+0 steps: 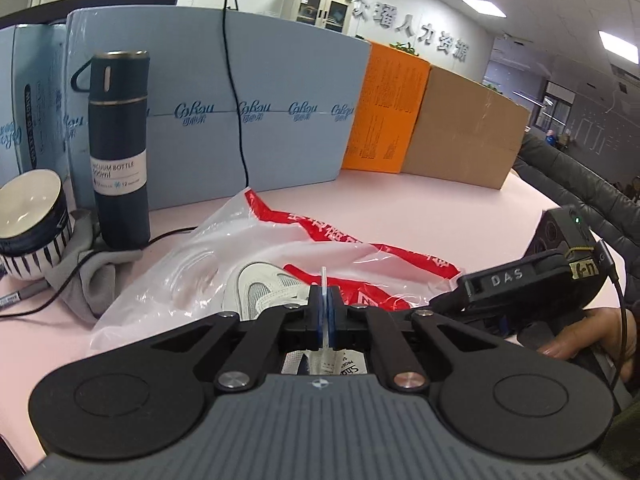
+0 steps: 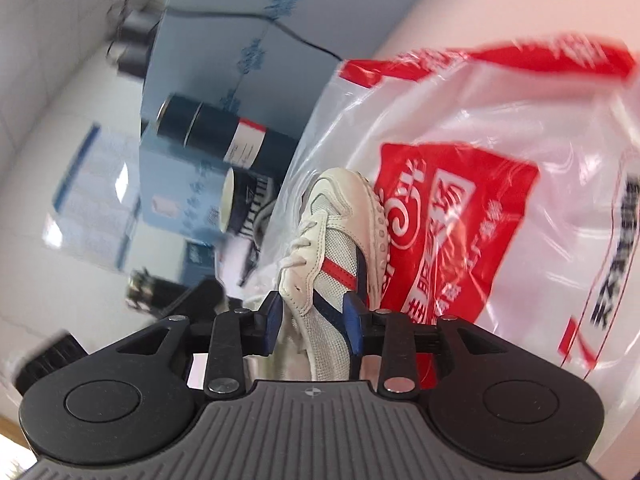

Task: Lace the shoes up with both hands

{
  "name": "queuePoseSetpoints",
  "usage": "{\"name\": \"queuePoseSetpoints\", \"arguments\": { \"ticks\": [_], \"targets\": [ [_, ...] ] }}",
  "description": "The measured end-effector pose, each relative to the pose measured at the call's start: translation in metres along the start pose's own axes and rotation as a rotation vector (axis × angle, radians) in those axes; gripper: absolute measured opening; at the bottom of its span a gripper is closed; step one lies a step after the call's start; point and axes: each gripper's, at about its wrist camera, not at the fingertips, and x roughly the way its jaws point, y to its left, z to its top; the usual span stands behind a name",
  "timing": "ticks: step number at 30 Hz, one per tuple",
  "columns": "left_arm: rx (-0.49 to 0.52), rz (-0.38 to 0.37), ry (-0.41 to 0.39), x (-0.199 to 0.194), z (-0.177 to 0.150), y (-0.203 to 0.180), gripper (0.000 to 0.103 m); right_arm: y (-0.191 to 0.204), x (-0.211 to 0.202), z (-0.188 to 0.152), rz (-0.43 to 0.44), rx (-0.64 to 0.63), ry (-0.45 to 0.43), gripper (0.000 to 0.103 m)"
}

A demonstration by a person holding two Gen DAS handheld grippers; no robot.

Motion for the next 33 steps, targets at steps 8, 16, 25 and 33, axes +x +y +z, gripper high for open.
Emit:
{"name": "queuePoseSetpoints", "arguments": {
  "ticks": [8, 16, 25, 33],
  "targets": [
    [0.098, -0.009, 0.056, 0.005, -0.004, -0.003, 0.002, 0.064, 0.010, -0.023, -0.246, -0.629, -0.023, 0.021],
    [0.228, -0.040, 0.104, 0.013, -0.007, -0.014, 0.002, 0.003, 0.002, -0.007, -0.005, -0.073, -0.009, 0.013],
    [0.378, -0.041, 0.158, 0.028, -0.015, -0.033, 0.002, -0.052, 0.007, -0.019, 0.192, 0.407, -0.025, 0.013],
    [0.425, -0.027, 0.183, 0.037, -0.018, -0.041, 0.002, -0.055, 0.005, -0.017, 0.203, 0.424, -0.017, 0.013]
  ]
}}
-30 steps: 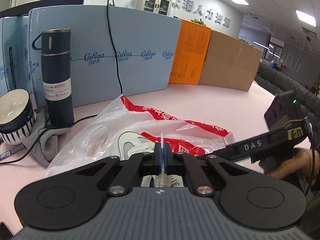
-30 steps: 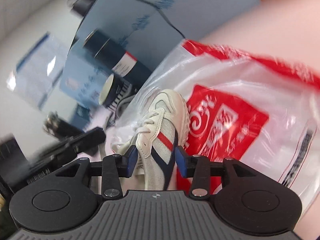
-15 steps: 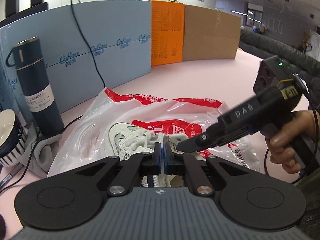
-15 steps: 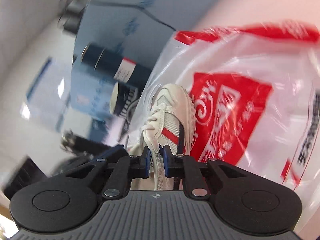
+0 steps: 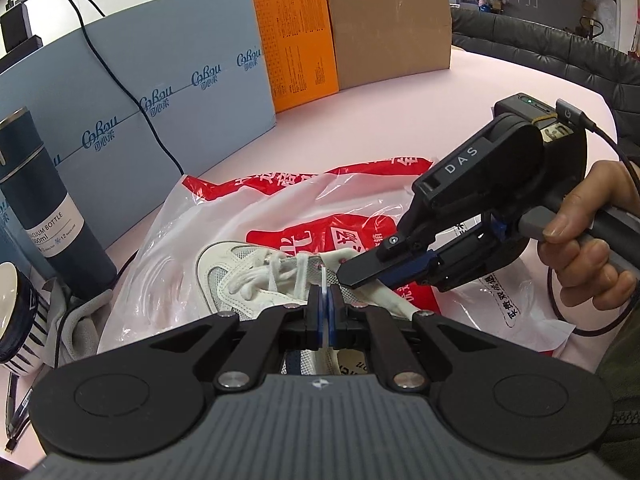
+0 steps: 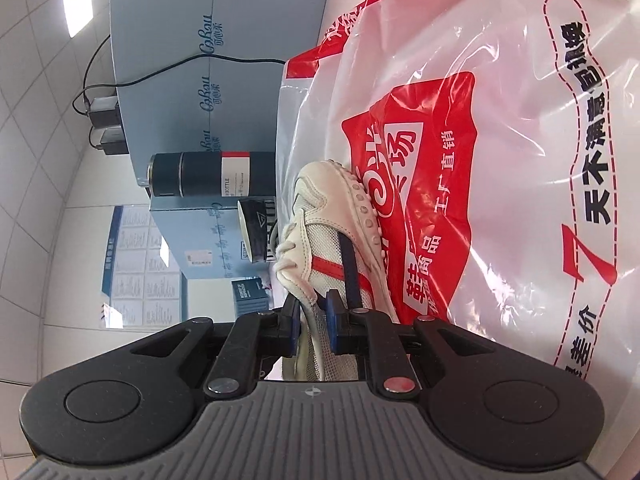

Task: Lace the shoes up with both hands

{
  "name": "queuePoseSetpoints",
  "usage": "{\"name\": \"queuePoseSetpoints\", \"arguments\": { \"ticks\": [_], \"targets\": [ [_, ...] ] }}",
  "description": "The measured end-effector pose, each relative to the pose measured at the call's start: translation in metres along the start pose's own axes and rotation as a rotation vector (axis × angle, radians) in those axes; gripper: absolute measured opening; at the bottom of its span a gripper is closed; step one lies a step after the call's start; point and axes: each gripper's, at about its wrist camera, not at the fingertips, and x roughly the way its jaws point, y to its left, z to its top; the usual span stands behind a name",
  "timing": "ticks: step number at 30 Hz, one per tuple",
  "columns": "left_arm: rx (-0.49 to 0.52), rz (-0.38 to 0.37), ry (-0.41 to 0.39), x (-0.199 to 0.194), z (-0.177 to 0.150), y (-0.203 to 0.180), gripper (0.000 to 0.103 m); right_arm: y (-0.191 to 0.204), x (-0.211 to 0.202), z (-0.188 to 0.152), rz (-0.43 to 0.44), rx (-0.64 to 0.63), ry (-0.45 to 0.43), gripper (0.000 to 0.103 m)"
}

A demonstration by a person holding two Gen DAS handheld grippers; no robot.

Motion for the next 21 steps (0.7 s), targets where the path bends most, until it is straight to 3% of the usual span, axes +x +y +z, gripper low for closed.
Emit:
{"name": "queuePoseSetpoints", "arguments": {
  "ticks": [21],
  "targets": [
    [-0.027, 0.056, 0.004, 0.012, 0.005, -0.004, 0.002, -0.002, -0.002, 0.002, -0.009, -0.032, 0.017, 0.013]
  ]
}}
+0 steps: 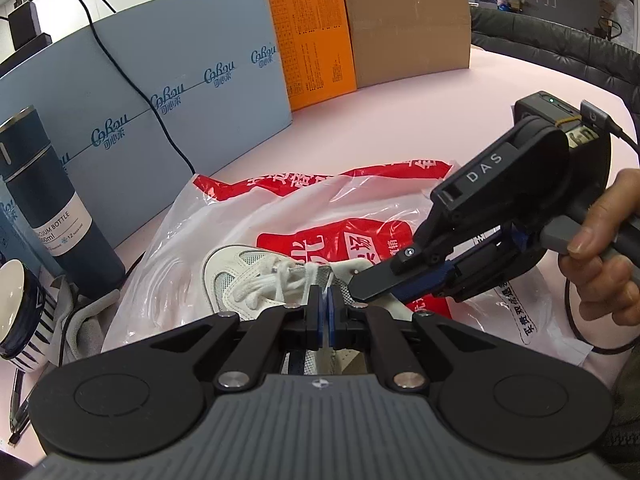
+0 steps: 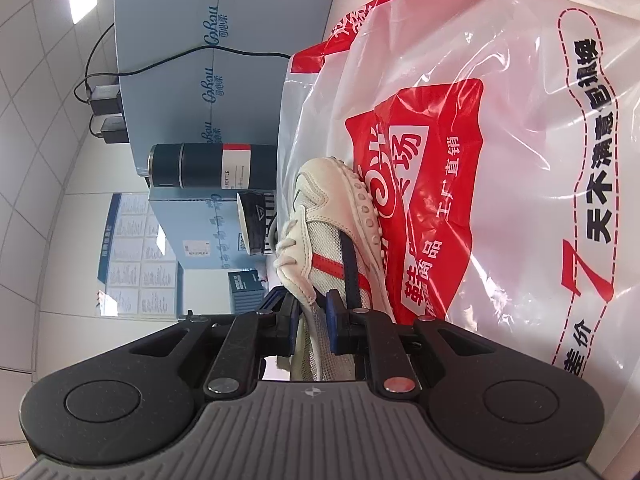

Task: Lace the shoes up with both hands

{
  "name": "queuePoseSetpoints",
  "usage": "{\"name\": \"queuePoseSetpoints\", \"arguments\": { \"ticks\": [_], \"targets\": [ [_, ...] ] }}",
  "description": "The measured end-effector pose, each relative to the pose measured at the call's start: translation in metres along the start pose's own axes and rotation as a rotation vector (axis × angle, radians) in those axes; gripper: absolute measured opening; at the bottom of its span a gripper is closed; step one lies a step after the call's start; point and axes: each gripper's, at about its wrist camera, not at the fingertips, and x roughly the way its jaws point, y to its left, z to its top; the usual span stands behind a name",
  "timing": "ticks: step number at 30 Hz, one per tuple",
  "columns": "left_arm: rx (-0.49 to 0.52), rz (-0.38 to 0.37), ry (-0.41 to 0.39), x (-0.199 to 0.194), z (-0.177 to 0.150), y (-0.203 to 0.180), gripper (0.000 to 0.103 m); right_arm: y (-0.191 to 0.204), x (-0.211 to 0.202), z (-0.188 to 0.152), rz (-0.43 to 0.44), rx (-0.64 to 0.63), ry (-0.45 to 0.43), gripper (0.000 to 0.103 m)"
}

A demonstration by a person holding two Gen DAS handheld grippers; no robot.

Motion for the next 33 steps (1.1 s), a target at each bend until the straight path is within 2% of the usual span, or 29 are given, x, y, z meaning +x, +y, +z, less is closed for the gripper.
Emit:
{"name": "queuePoseSetpoints", "arguments": {
  "ticks": [9, 20, 25, 31, 32, 33],
  "targets": [
    [-0.024, -0.045, -0.039, -0.007, -0.002, 0.004, 0.002, 0.003, 0.000, 0.000, -0.003, -0.010, 0.002, 0.014],
    [-0.040, -0.019, -0.007, 0.003, -0.001, 0.004, 0.003, 0.009, 0.002, -0.002, -0.014, -0.041, 0.002, 0.015],
    [-0.068, -0.040, -0.050, 0.000, 0.000, 0.009, 0.003, 0.008, 0.003, -0.003, -0.011, -0.040, 0.002, 0.015],
    [-0.066, -0.055, -0.050, -0.003, 0.000, 0.010, 0.003, 0.005, 0.002, -0.003, -0.014, -0.044, 0.002, 0.016],
    [-0.067, -0.058, -0.059, -0.006, 0.000, 0.010, 0.004, 0.006, 0.002, -0.002, -0.014, -0.044, 0.004, 0.016],
    [-0.075, -0.068, -0.068, -0.011, -0.002, 0.012, 0.014, 0.005, 0.002, -0.002, -0.014, -0.044, 0.004, 0.016]
  ]
}}
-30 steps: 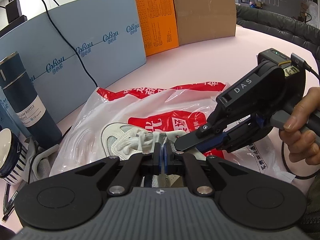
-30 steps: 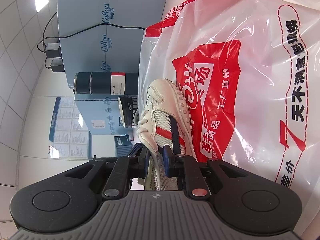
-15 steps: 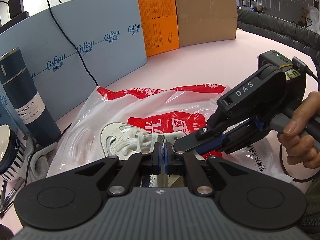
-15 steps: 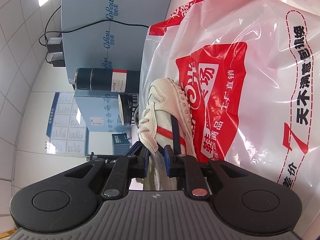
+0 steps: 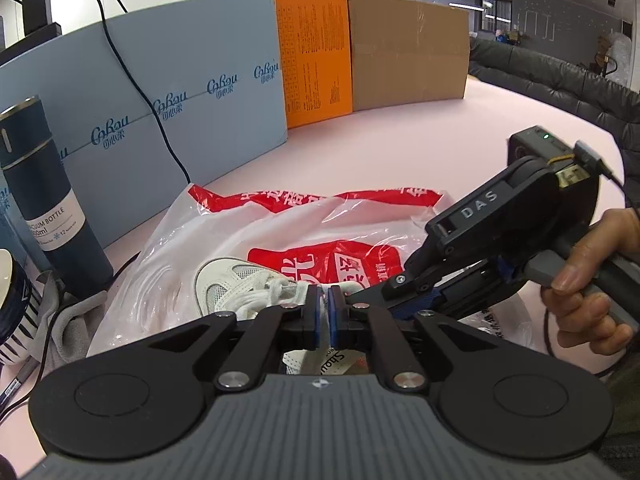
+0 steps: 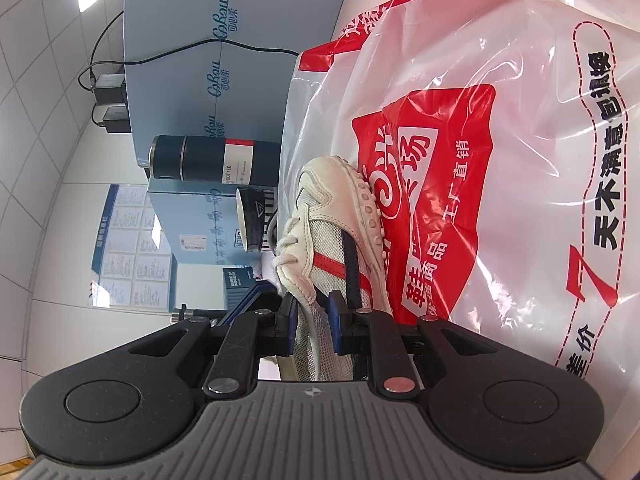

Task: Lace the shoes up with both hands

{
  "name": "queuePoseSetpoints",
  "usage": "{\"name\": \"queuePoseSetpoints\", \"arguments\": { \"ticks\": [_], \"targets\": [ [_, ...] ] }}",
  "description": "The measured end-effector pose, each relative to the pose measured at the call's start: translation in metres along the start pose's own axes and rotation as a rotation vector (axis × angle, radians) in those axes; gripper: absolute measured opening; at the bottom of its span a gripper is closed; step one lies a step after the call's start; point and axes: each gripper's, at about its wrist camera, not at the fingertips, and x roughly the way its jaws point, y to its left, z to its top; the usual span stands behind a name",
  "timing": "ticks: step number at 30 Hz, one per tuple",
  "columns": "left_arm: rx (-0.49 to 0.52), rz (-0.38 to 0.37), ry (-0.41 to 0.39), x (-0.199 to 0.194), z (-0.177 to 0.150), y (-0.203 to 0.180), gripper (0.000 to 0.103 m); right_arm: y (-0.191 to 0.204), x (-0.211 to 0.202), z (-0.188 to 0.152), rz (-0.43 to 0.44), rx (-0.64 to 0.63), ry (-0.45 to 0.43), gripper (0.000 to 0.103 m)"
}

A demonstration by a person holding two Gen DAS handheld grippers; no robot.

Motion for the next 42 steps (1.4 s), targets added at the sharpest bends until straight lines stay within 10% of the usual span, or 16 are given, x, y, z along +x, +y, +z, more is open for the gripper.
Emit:
{"name": "queuePoseSetpoints", "arguments": {
  "ticks": [4, 15, 21, 42],
  "targets": [
    [0.004, 0.023, -0.019, -0.018, -0.006, 0.002, 0.049, 0.001, 0.000, -0.001, 0.001, 0.005, -0.002, 0.016],
    [0.270, 0.133, 0.038, -0.012, -0.014, -0.027, 0.039, 0.001, 0.000, 0.000, -0.001, 0.009, -0.001, 0.016],
    [0.337, 0.115, 0.039, -0.008, -0.013, -0.044, 0.000, 0.001, -0.001, 0.000, -0.002, 0.008, -0.003, 0.016],
    [0.458, 0.136, 0.075, -0.012, -0.014, -0.053, 0.029, 0.002, -0.003, -0.002, -0.003, 0.002, -0.007, 0.019]
  ]
}}
